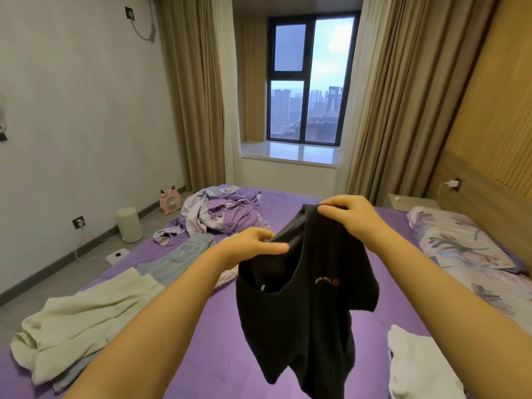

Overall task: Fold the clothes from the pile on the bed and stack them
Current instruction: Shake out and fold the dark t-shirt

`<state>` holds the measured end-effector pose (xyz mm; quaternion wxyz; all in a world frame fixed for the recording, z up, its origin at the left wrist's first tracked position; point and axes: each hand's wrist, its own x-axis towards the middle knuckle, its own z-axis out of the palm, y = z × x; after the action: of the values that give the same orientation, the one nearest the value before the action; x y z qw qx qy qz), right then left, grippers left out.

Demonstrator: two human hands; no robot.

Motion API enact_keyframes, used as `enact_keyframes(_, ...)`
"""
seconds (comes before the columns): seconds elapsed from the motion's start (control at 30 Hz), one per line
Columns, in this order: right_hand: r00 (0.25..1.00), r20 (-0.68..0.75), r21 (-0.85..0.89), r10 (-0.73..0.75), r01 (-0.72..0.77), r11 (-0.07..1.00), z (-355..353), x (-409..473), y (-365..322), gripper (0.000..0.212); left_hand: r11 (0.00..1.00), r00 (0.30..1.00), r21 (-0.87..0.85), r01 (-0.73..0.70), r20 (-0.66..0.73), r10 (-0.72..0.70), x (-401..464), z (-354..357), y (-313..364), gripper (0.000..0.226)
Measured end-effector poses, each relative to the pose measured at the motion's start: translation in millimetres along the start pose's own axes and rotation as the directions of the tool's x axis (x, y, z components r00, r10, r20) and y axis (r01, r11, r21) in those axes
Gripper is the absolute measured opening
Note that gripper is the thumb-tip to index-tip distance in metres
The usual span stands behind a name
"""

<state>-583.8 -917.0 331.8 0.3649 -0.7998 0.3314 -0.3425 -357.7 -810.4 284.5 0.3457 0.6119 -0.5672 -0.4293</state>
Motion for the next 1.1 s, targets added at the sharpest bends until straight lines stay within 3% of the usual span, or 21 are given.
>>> enact_keyframes(0.1, 0.990, -0.096, 0.148, 0.099, -0.084, 0.985, -11, 0, 15, 0.009, 0.997, 0.998, 0.038, 0.065, -0.004, -0.065, -9, -11, -29, 0.058)
enact_keyframes(0.23, 0.973, -0.116, 0.206, 0.202, -0.175, 0.963, -16, -7, 38, 0.010, 0.989, 0.989, -0.067, 0.133, -0.049, -0.136, -18, -21, -64, 0.026)
enact_keyframes(0.33, 0.966, -0.150, 0.223, 0.212, -0.175, 0.959, -13, -11, 51, 0.009, 0.983, 0.973, -0.120, 0.136, -0.173, -0.156, -17, -18, -71, 0.004)
enact_keyframes(0.5, 0.970, -0.195, 0.111, 0.145, -0.125, 0.986, -6, -12, 64, 0.007, 0.992, 0.867, 0.041, 0.119, -0.492, -0.084, -5, -15, -65, 0.015)
enact_keyframes(0.63, 0.965, -0.222, 0.154, 0.142, -0.109, 0.982, -10, -13, 74, 0.012, 1.000, 0.876, -0.018, -0.024, -0.483, 0.013, -6, -21, -57, 0.027)
enact_keyframes(0.73, 0.959, -0.241, 0.163, 0.151, -0.113, 0.980, -13, -13, 78, 0.009, 0.992, 0.848, 0.117, -0.052, -0.520, 0.106, -4, -25, -45, 0.035)
enact_keyframes(0.87, 0.957, -0.246, 0.168, 0.154, -0.114, 0.979, -15, -15, 80, 0.009, 0.990, 0.896, 0.132, -0.055, -0.432, 0.107, -6, -24, -27, 0.020)
enact_keyframes(0.97, 0.949, -0.256, 0.174, 0.183, -0.142, 0.975, -16, -19, 86, 0.012, 0.999, 0.984, -0.005, -0.050, -0.172, 0.049, -22, -34, -17, 0.025)
enact_keyframes(1.03, 0.944, -0.251, 0.204, 0.215, -0.166, 0.965, -14, -25, 91, 0.015, 0.999, 0.998, -0.022, -0.033, -0.056, 0.032, -32, -40, -18, 0.024)
enact_keyframes(1.1, 0.953, -0.197, 0.215, 0.232, -0.189, 0.958, -11, -33, 95, 0.013, 0.999, 0.996, 0.011, -0.030, -0.081, 0.031, -36, -41, -21, 0.021)
